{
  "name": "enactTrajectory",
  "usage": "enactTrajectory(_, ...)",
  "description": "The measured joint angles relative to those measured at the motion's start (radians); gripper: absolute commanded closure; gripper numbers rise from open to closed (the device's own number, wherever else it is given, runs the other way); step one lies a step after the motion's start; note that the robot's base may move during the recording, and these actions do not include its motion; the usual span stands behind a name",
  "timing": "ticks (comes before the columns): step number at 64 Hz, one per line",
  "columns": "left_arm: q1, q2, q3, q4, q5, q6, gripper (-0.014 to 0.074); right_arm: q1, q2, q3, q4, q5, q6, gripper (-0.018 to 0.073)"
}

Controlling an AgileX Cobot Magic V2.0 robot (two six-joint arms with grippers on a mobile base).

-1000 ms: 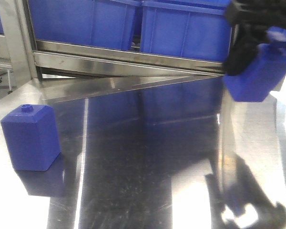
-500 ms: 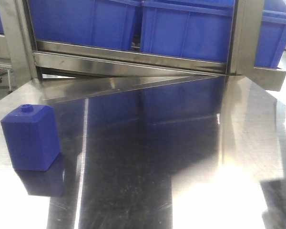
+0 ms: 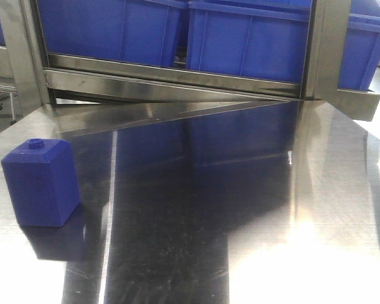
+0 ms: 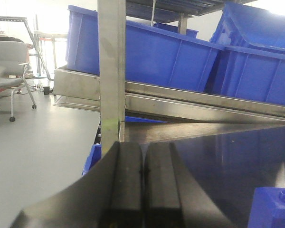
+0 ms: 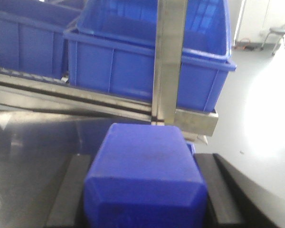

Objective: Pick and sort blue part to right shelf
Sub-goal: 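Lift the blue bottle with the right gripper up off the table, then move the left gripper down toward the remaining blue bottle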

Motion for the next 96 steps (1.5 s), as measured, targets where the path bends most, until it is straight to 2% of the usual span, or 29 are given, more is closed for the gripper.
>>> enactTrajectory(81,0.000,0.000,0.000,0.010,0.000,0.000,0.0472,0.000,-0.023,0.000,-0.002,0.004,-0.002,0.0157)
enactTrajectory(86,0.000,0.000,-0.002,0.023,0.031,-0.022,0.0472,0.000,-0.023,0.000,-0.002,0.004,-0.002,0.0157)
enactTrajectory(96,0.000,0.036,-0.102,0.041,0.178,-0.085,0.0473,0.000,-0.023,0.000,-0.002,0.004,-0.002,0.0157)
